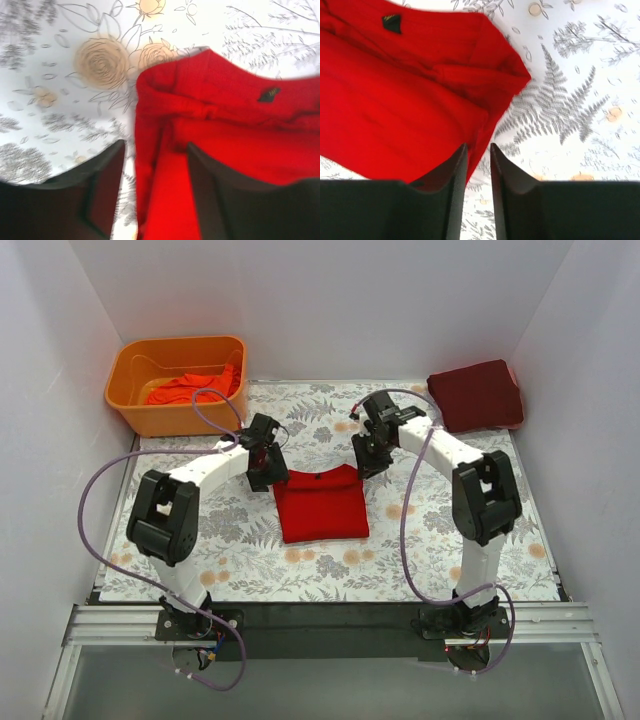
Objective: Fold and stack the t-shirts
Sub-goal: Fold the tshirt
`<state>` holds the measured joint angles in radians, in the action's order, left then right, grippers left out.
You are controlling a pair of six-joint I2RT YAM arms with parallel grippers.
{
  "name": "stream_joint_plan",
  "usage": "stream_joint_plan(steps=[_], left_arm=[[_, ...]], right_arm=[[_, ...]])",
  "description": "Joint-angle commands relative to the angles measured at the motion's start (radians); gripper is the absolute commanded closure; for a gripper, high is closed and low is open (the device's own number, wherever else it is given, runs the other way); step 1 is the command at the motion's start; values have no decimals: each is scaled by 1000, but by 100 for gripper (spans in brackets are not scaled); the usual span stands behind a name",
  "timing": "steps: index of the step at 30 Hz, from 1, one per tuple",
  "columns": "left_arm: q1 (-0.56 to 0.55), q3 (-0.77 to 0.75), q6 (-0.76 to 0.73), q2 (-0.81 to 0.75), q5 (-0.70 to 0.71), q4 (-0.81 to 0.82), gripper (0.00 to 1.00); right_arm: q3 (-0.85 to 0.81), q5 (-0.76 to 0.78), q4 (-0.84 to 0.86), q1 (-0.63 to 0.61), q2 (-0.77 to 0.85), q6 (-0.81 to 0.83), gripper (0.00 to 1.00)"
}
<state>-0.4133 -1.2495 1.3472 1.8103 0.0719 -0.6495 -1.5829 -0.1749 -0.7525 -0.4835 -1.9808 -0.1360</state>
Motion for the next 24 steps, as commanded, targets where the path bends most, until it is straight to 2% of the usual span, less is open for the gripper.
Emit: stream_joint_plan(steps=[1, 3, 5, 6, 7, 8, 11, 12, 15, 16, 20, 24], left_arm=[[5, 42, -6, -164, 40, 43, 45], [-8, 100, -3, -262, 37, 73, 41], [-22, 177, -3, -330, 3, 114, 41], [-31, 206, -2, -385, -20, 129, 41], [-38, 232, -2, -411, -70, 148, 41], [-48, 289, -5, -443, -127, 201, 44], [-58, 350, 1, -450, -229, 322, 51], [-59, 373, 4, -422, -242, 355, 59], [-58, 342, 18, -349, -247, 433, 67], [-55, 325, 21, -279, -241, 445, 69], [-6, 225, 46, -99, -274, 507, 75], [53, 139, 87, 56, -308, 551, 76]], right_arm=[[98, 11, 125, 8, 211, -7, 65], [174, -29, 238, 6, 278, -20, 63], [311, -141, 318, 6, 361, -36, 60], [361, -188, 420, 6, 384, -40, 59], [442, -284, 467, 6, 414, -50, 57], [478, -351, 551, 6, 422, -66, 57], [540, -420, 640, 6, 398, -73, 57], [544, -457, 671, 6, 386, -82, 57], [508, -514, 783, 10, 309, -93, 57], [491, -534, 815, 14, 259, -97, 57], [422, -594, 941, 58, 114, -168, 57], [342, -627, 995, 105, -41, -229, 57]])
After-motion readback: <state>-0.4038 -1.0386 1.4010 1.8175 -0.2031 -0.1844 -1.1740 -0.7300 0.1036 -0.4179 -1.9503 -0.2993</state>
